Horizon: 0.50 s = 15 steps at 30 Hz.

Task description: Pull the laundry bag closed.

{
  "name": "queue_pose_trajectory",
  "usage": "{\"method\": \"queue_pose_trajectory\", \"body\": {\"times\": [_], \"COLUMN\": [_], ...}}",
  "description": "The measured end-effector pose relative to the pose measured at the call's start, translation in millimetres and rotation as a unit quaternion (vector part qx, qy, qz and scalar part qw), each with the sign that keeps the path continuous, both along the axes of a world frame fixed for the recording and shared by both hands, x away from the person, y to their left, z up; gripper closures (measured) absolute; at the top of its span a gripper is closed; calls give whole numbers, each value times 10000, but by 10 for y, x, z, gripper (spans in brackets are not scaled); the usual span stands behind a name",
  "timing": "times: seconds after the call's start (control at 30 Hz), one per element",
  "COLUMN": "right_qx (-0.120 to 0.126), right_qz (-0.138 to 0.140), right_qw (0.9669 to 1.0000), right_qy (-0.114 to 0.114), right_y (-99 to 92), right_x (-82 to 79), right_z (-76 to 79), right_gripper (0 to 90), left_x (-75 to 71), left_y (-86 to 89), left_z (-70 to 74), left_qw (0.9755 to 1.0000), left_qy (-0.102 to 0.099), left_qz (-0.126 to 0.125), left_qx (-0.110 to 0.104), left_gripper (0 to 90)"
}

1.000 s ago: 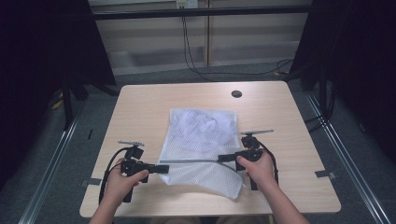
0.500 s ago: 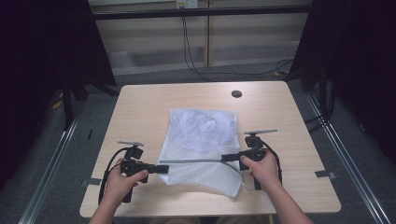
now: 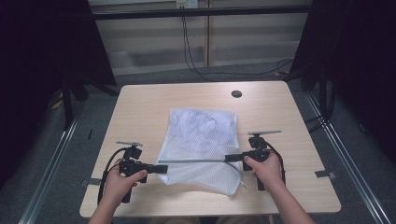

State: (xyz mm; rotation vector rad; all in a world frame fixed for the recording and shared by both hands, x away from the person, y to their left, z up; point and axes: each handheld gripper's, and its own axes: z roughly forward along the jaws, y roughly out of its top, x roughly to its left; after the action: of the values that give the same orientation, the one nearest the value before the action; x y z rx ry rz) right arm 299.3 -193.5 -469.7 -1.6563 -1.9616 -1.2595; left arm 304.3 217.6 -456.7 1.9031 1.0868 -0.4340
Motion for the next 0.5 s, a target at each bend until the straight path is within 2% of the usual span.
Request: {"method": "queue_pose_trajectory", "body": {"times": [0.03,0.1,0.27,0.43,0.5], "right_qx": [7,-24,13,-68,-57], "right_qz": [-9,-20,-35,-36,-45], "right_qw": [10000,10000,10000,10000,10000], "right_qy": [-5,5,19,0,16], "right_y": [-4,-7,-38,-48,-70], "right_x": [-2,-6,-10,-16,-23], "right_z": [0,3,3,0,-12], "right_gripper": [872,872,872,872,872], "left_x": [-7,1,-8,-6,-8], "left_y": [-8,3,8,22,32], "left_z": [3,0,4,5,7], "left_qw": [10000,10000,10000,10000,10000], "left_qy": [64,-5,32,-17,35], "left_qz": [34,17,10,29,39], "left_qx": [-29,-4,-20,30,-1], "left_gripper": [887,888,887,888,888]}}
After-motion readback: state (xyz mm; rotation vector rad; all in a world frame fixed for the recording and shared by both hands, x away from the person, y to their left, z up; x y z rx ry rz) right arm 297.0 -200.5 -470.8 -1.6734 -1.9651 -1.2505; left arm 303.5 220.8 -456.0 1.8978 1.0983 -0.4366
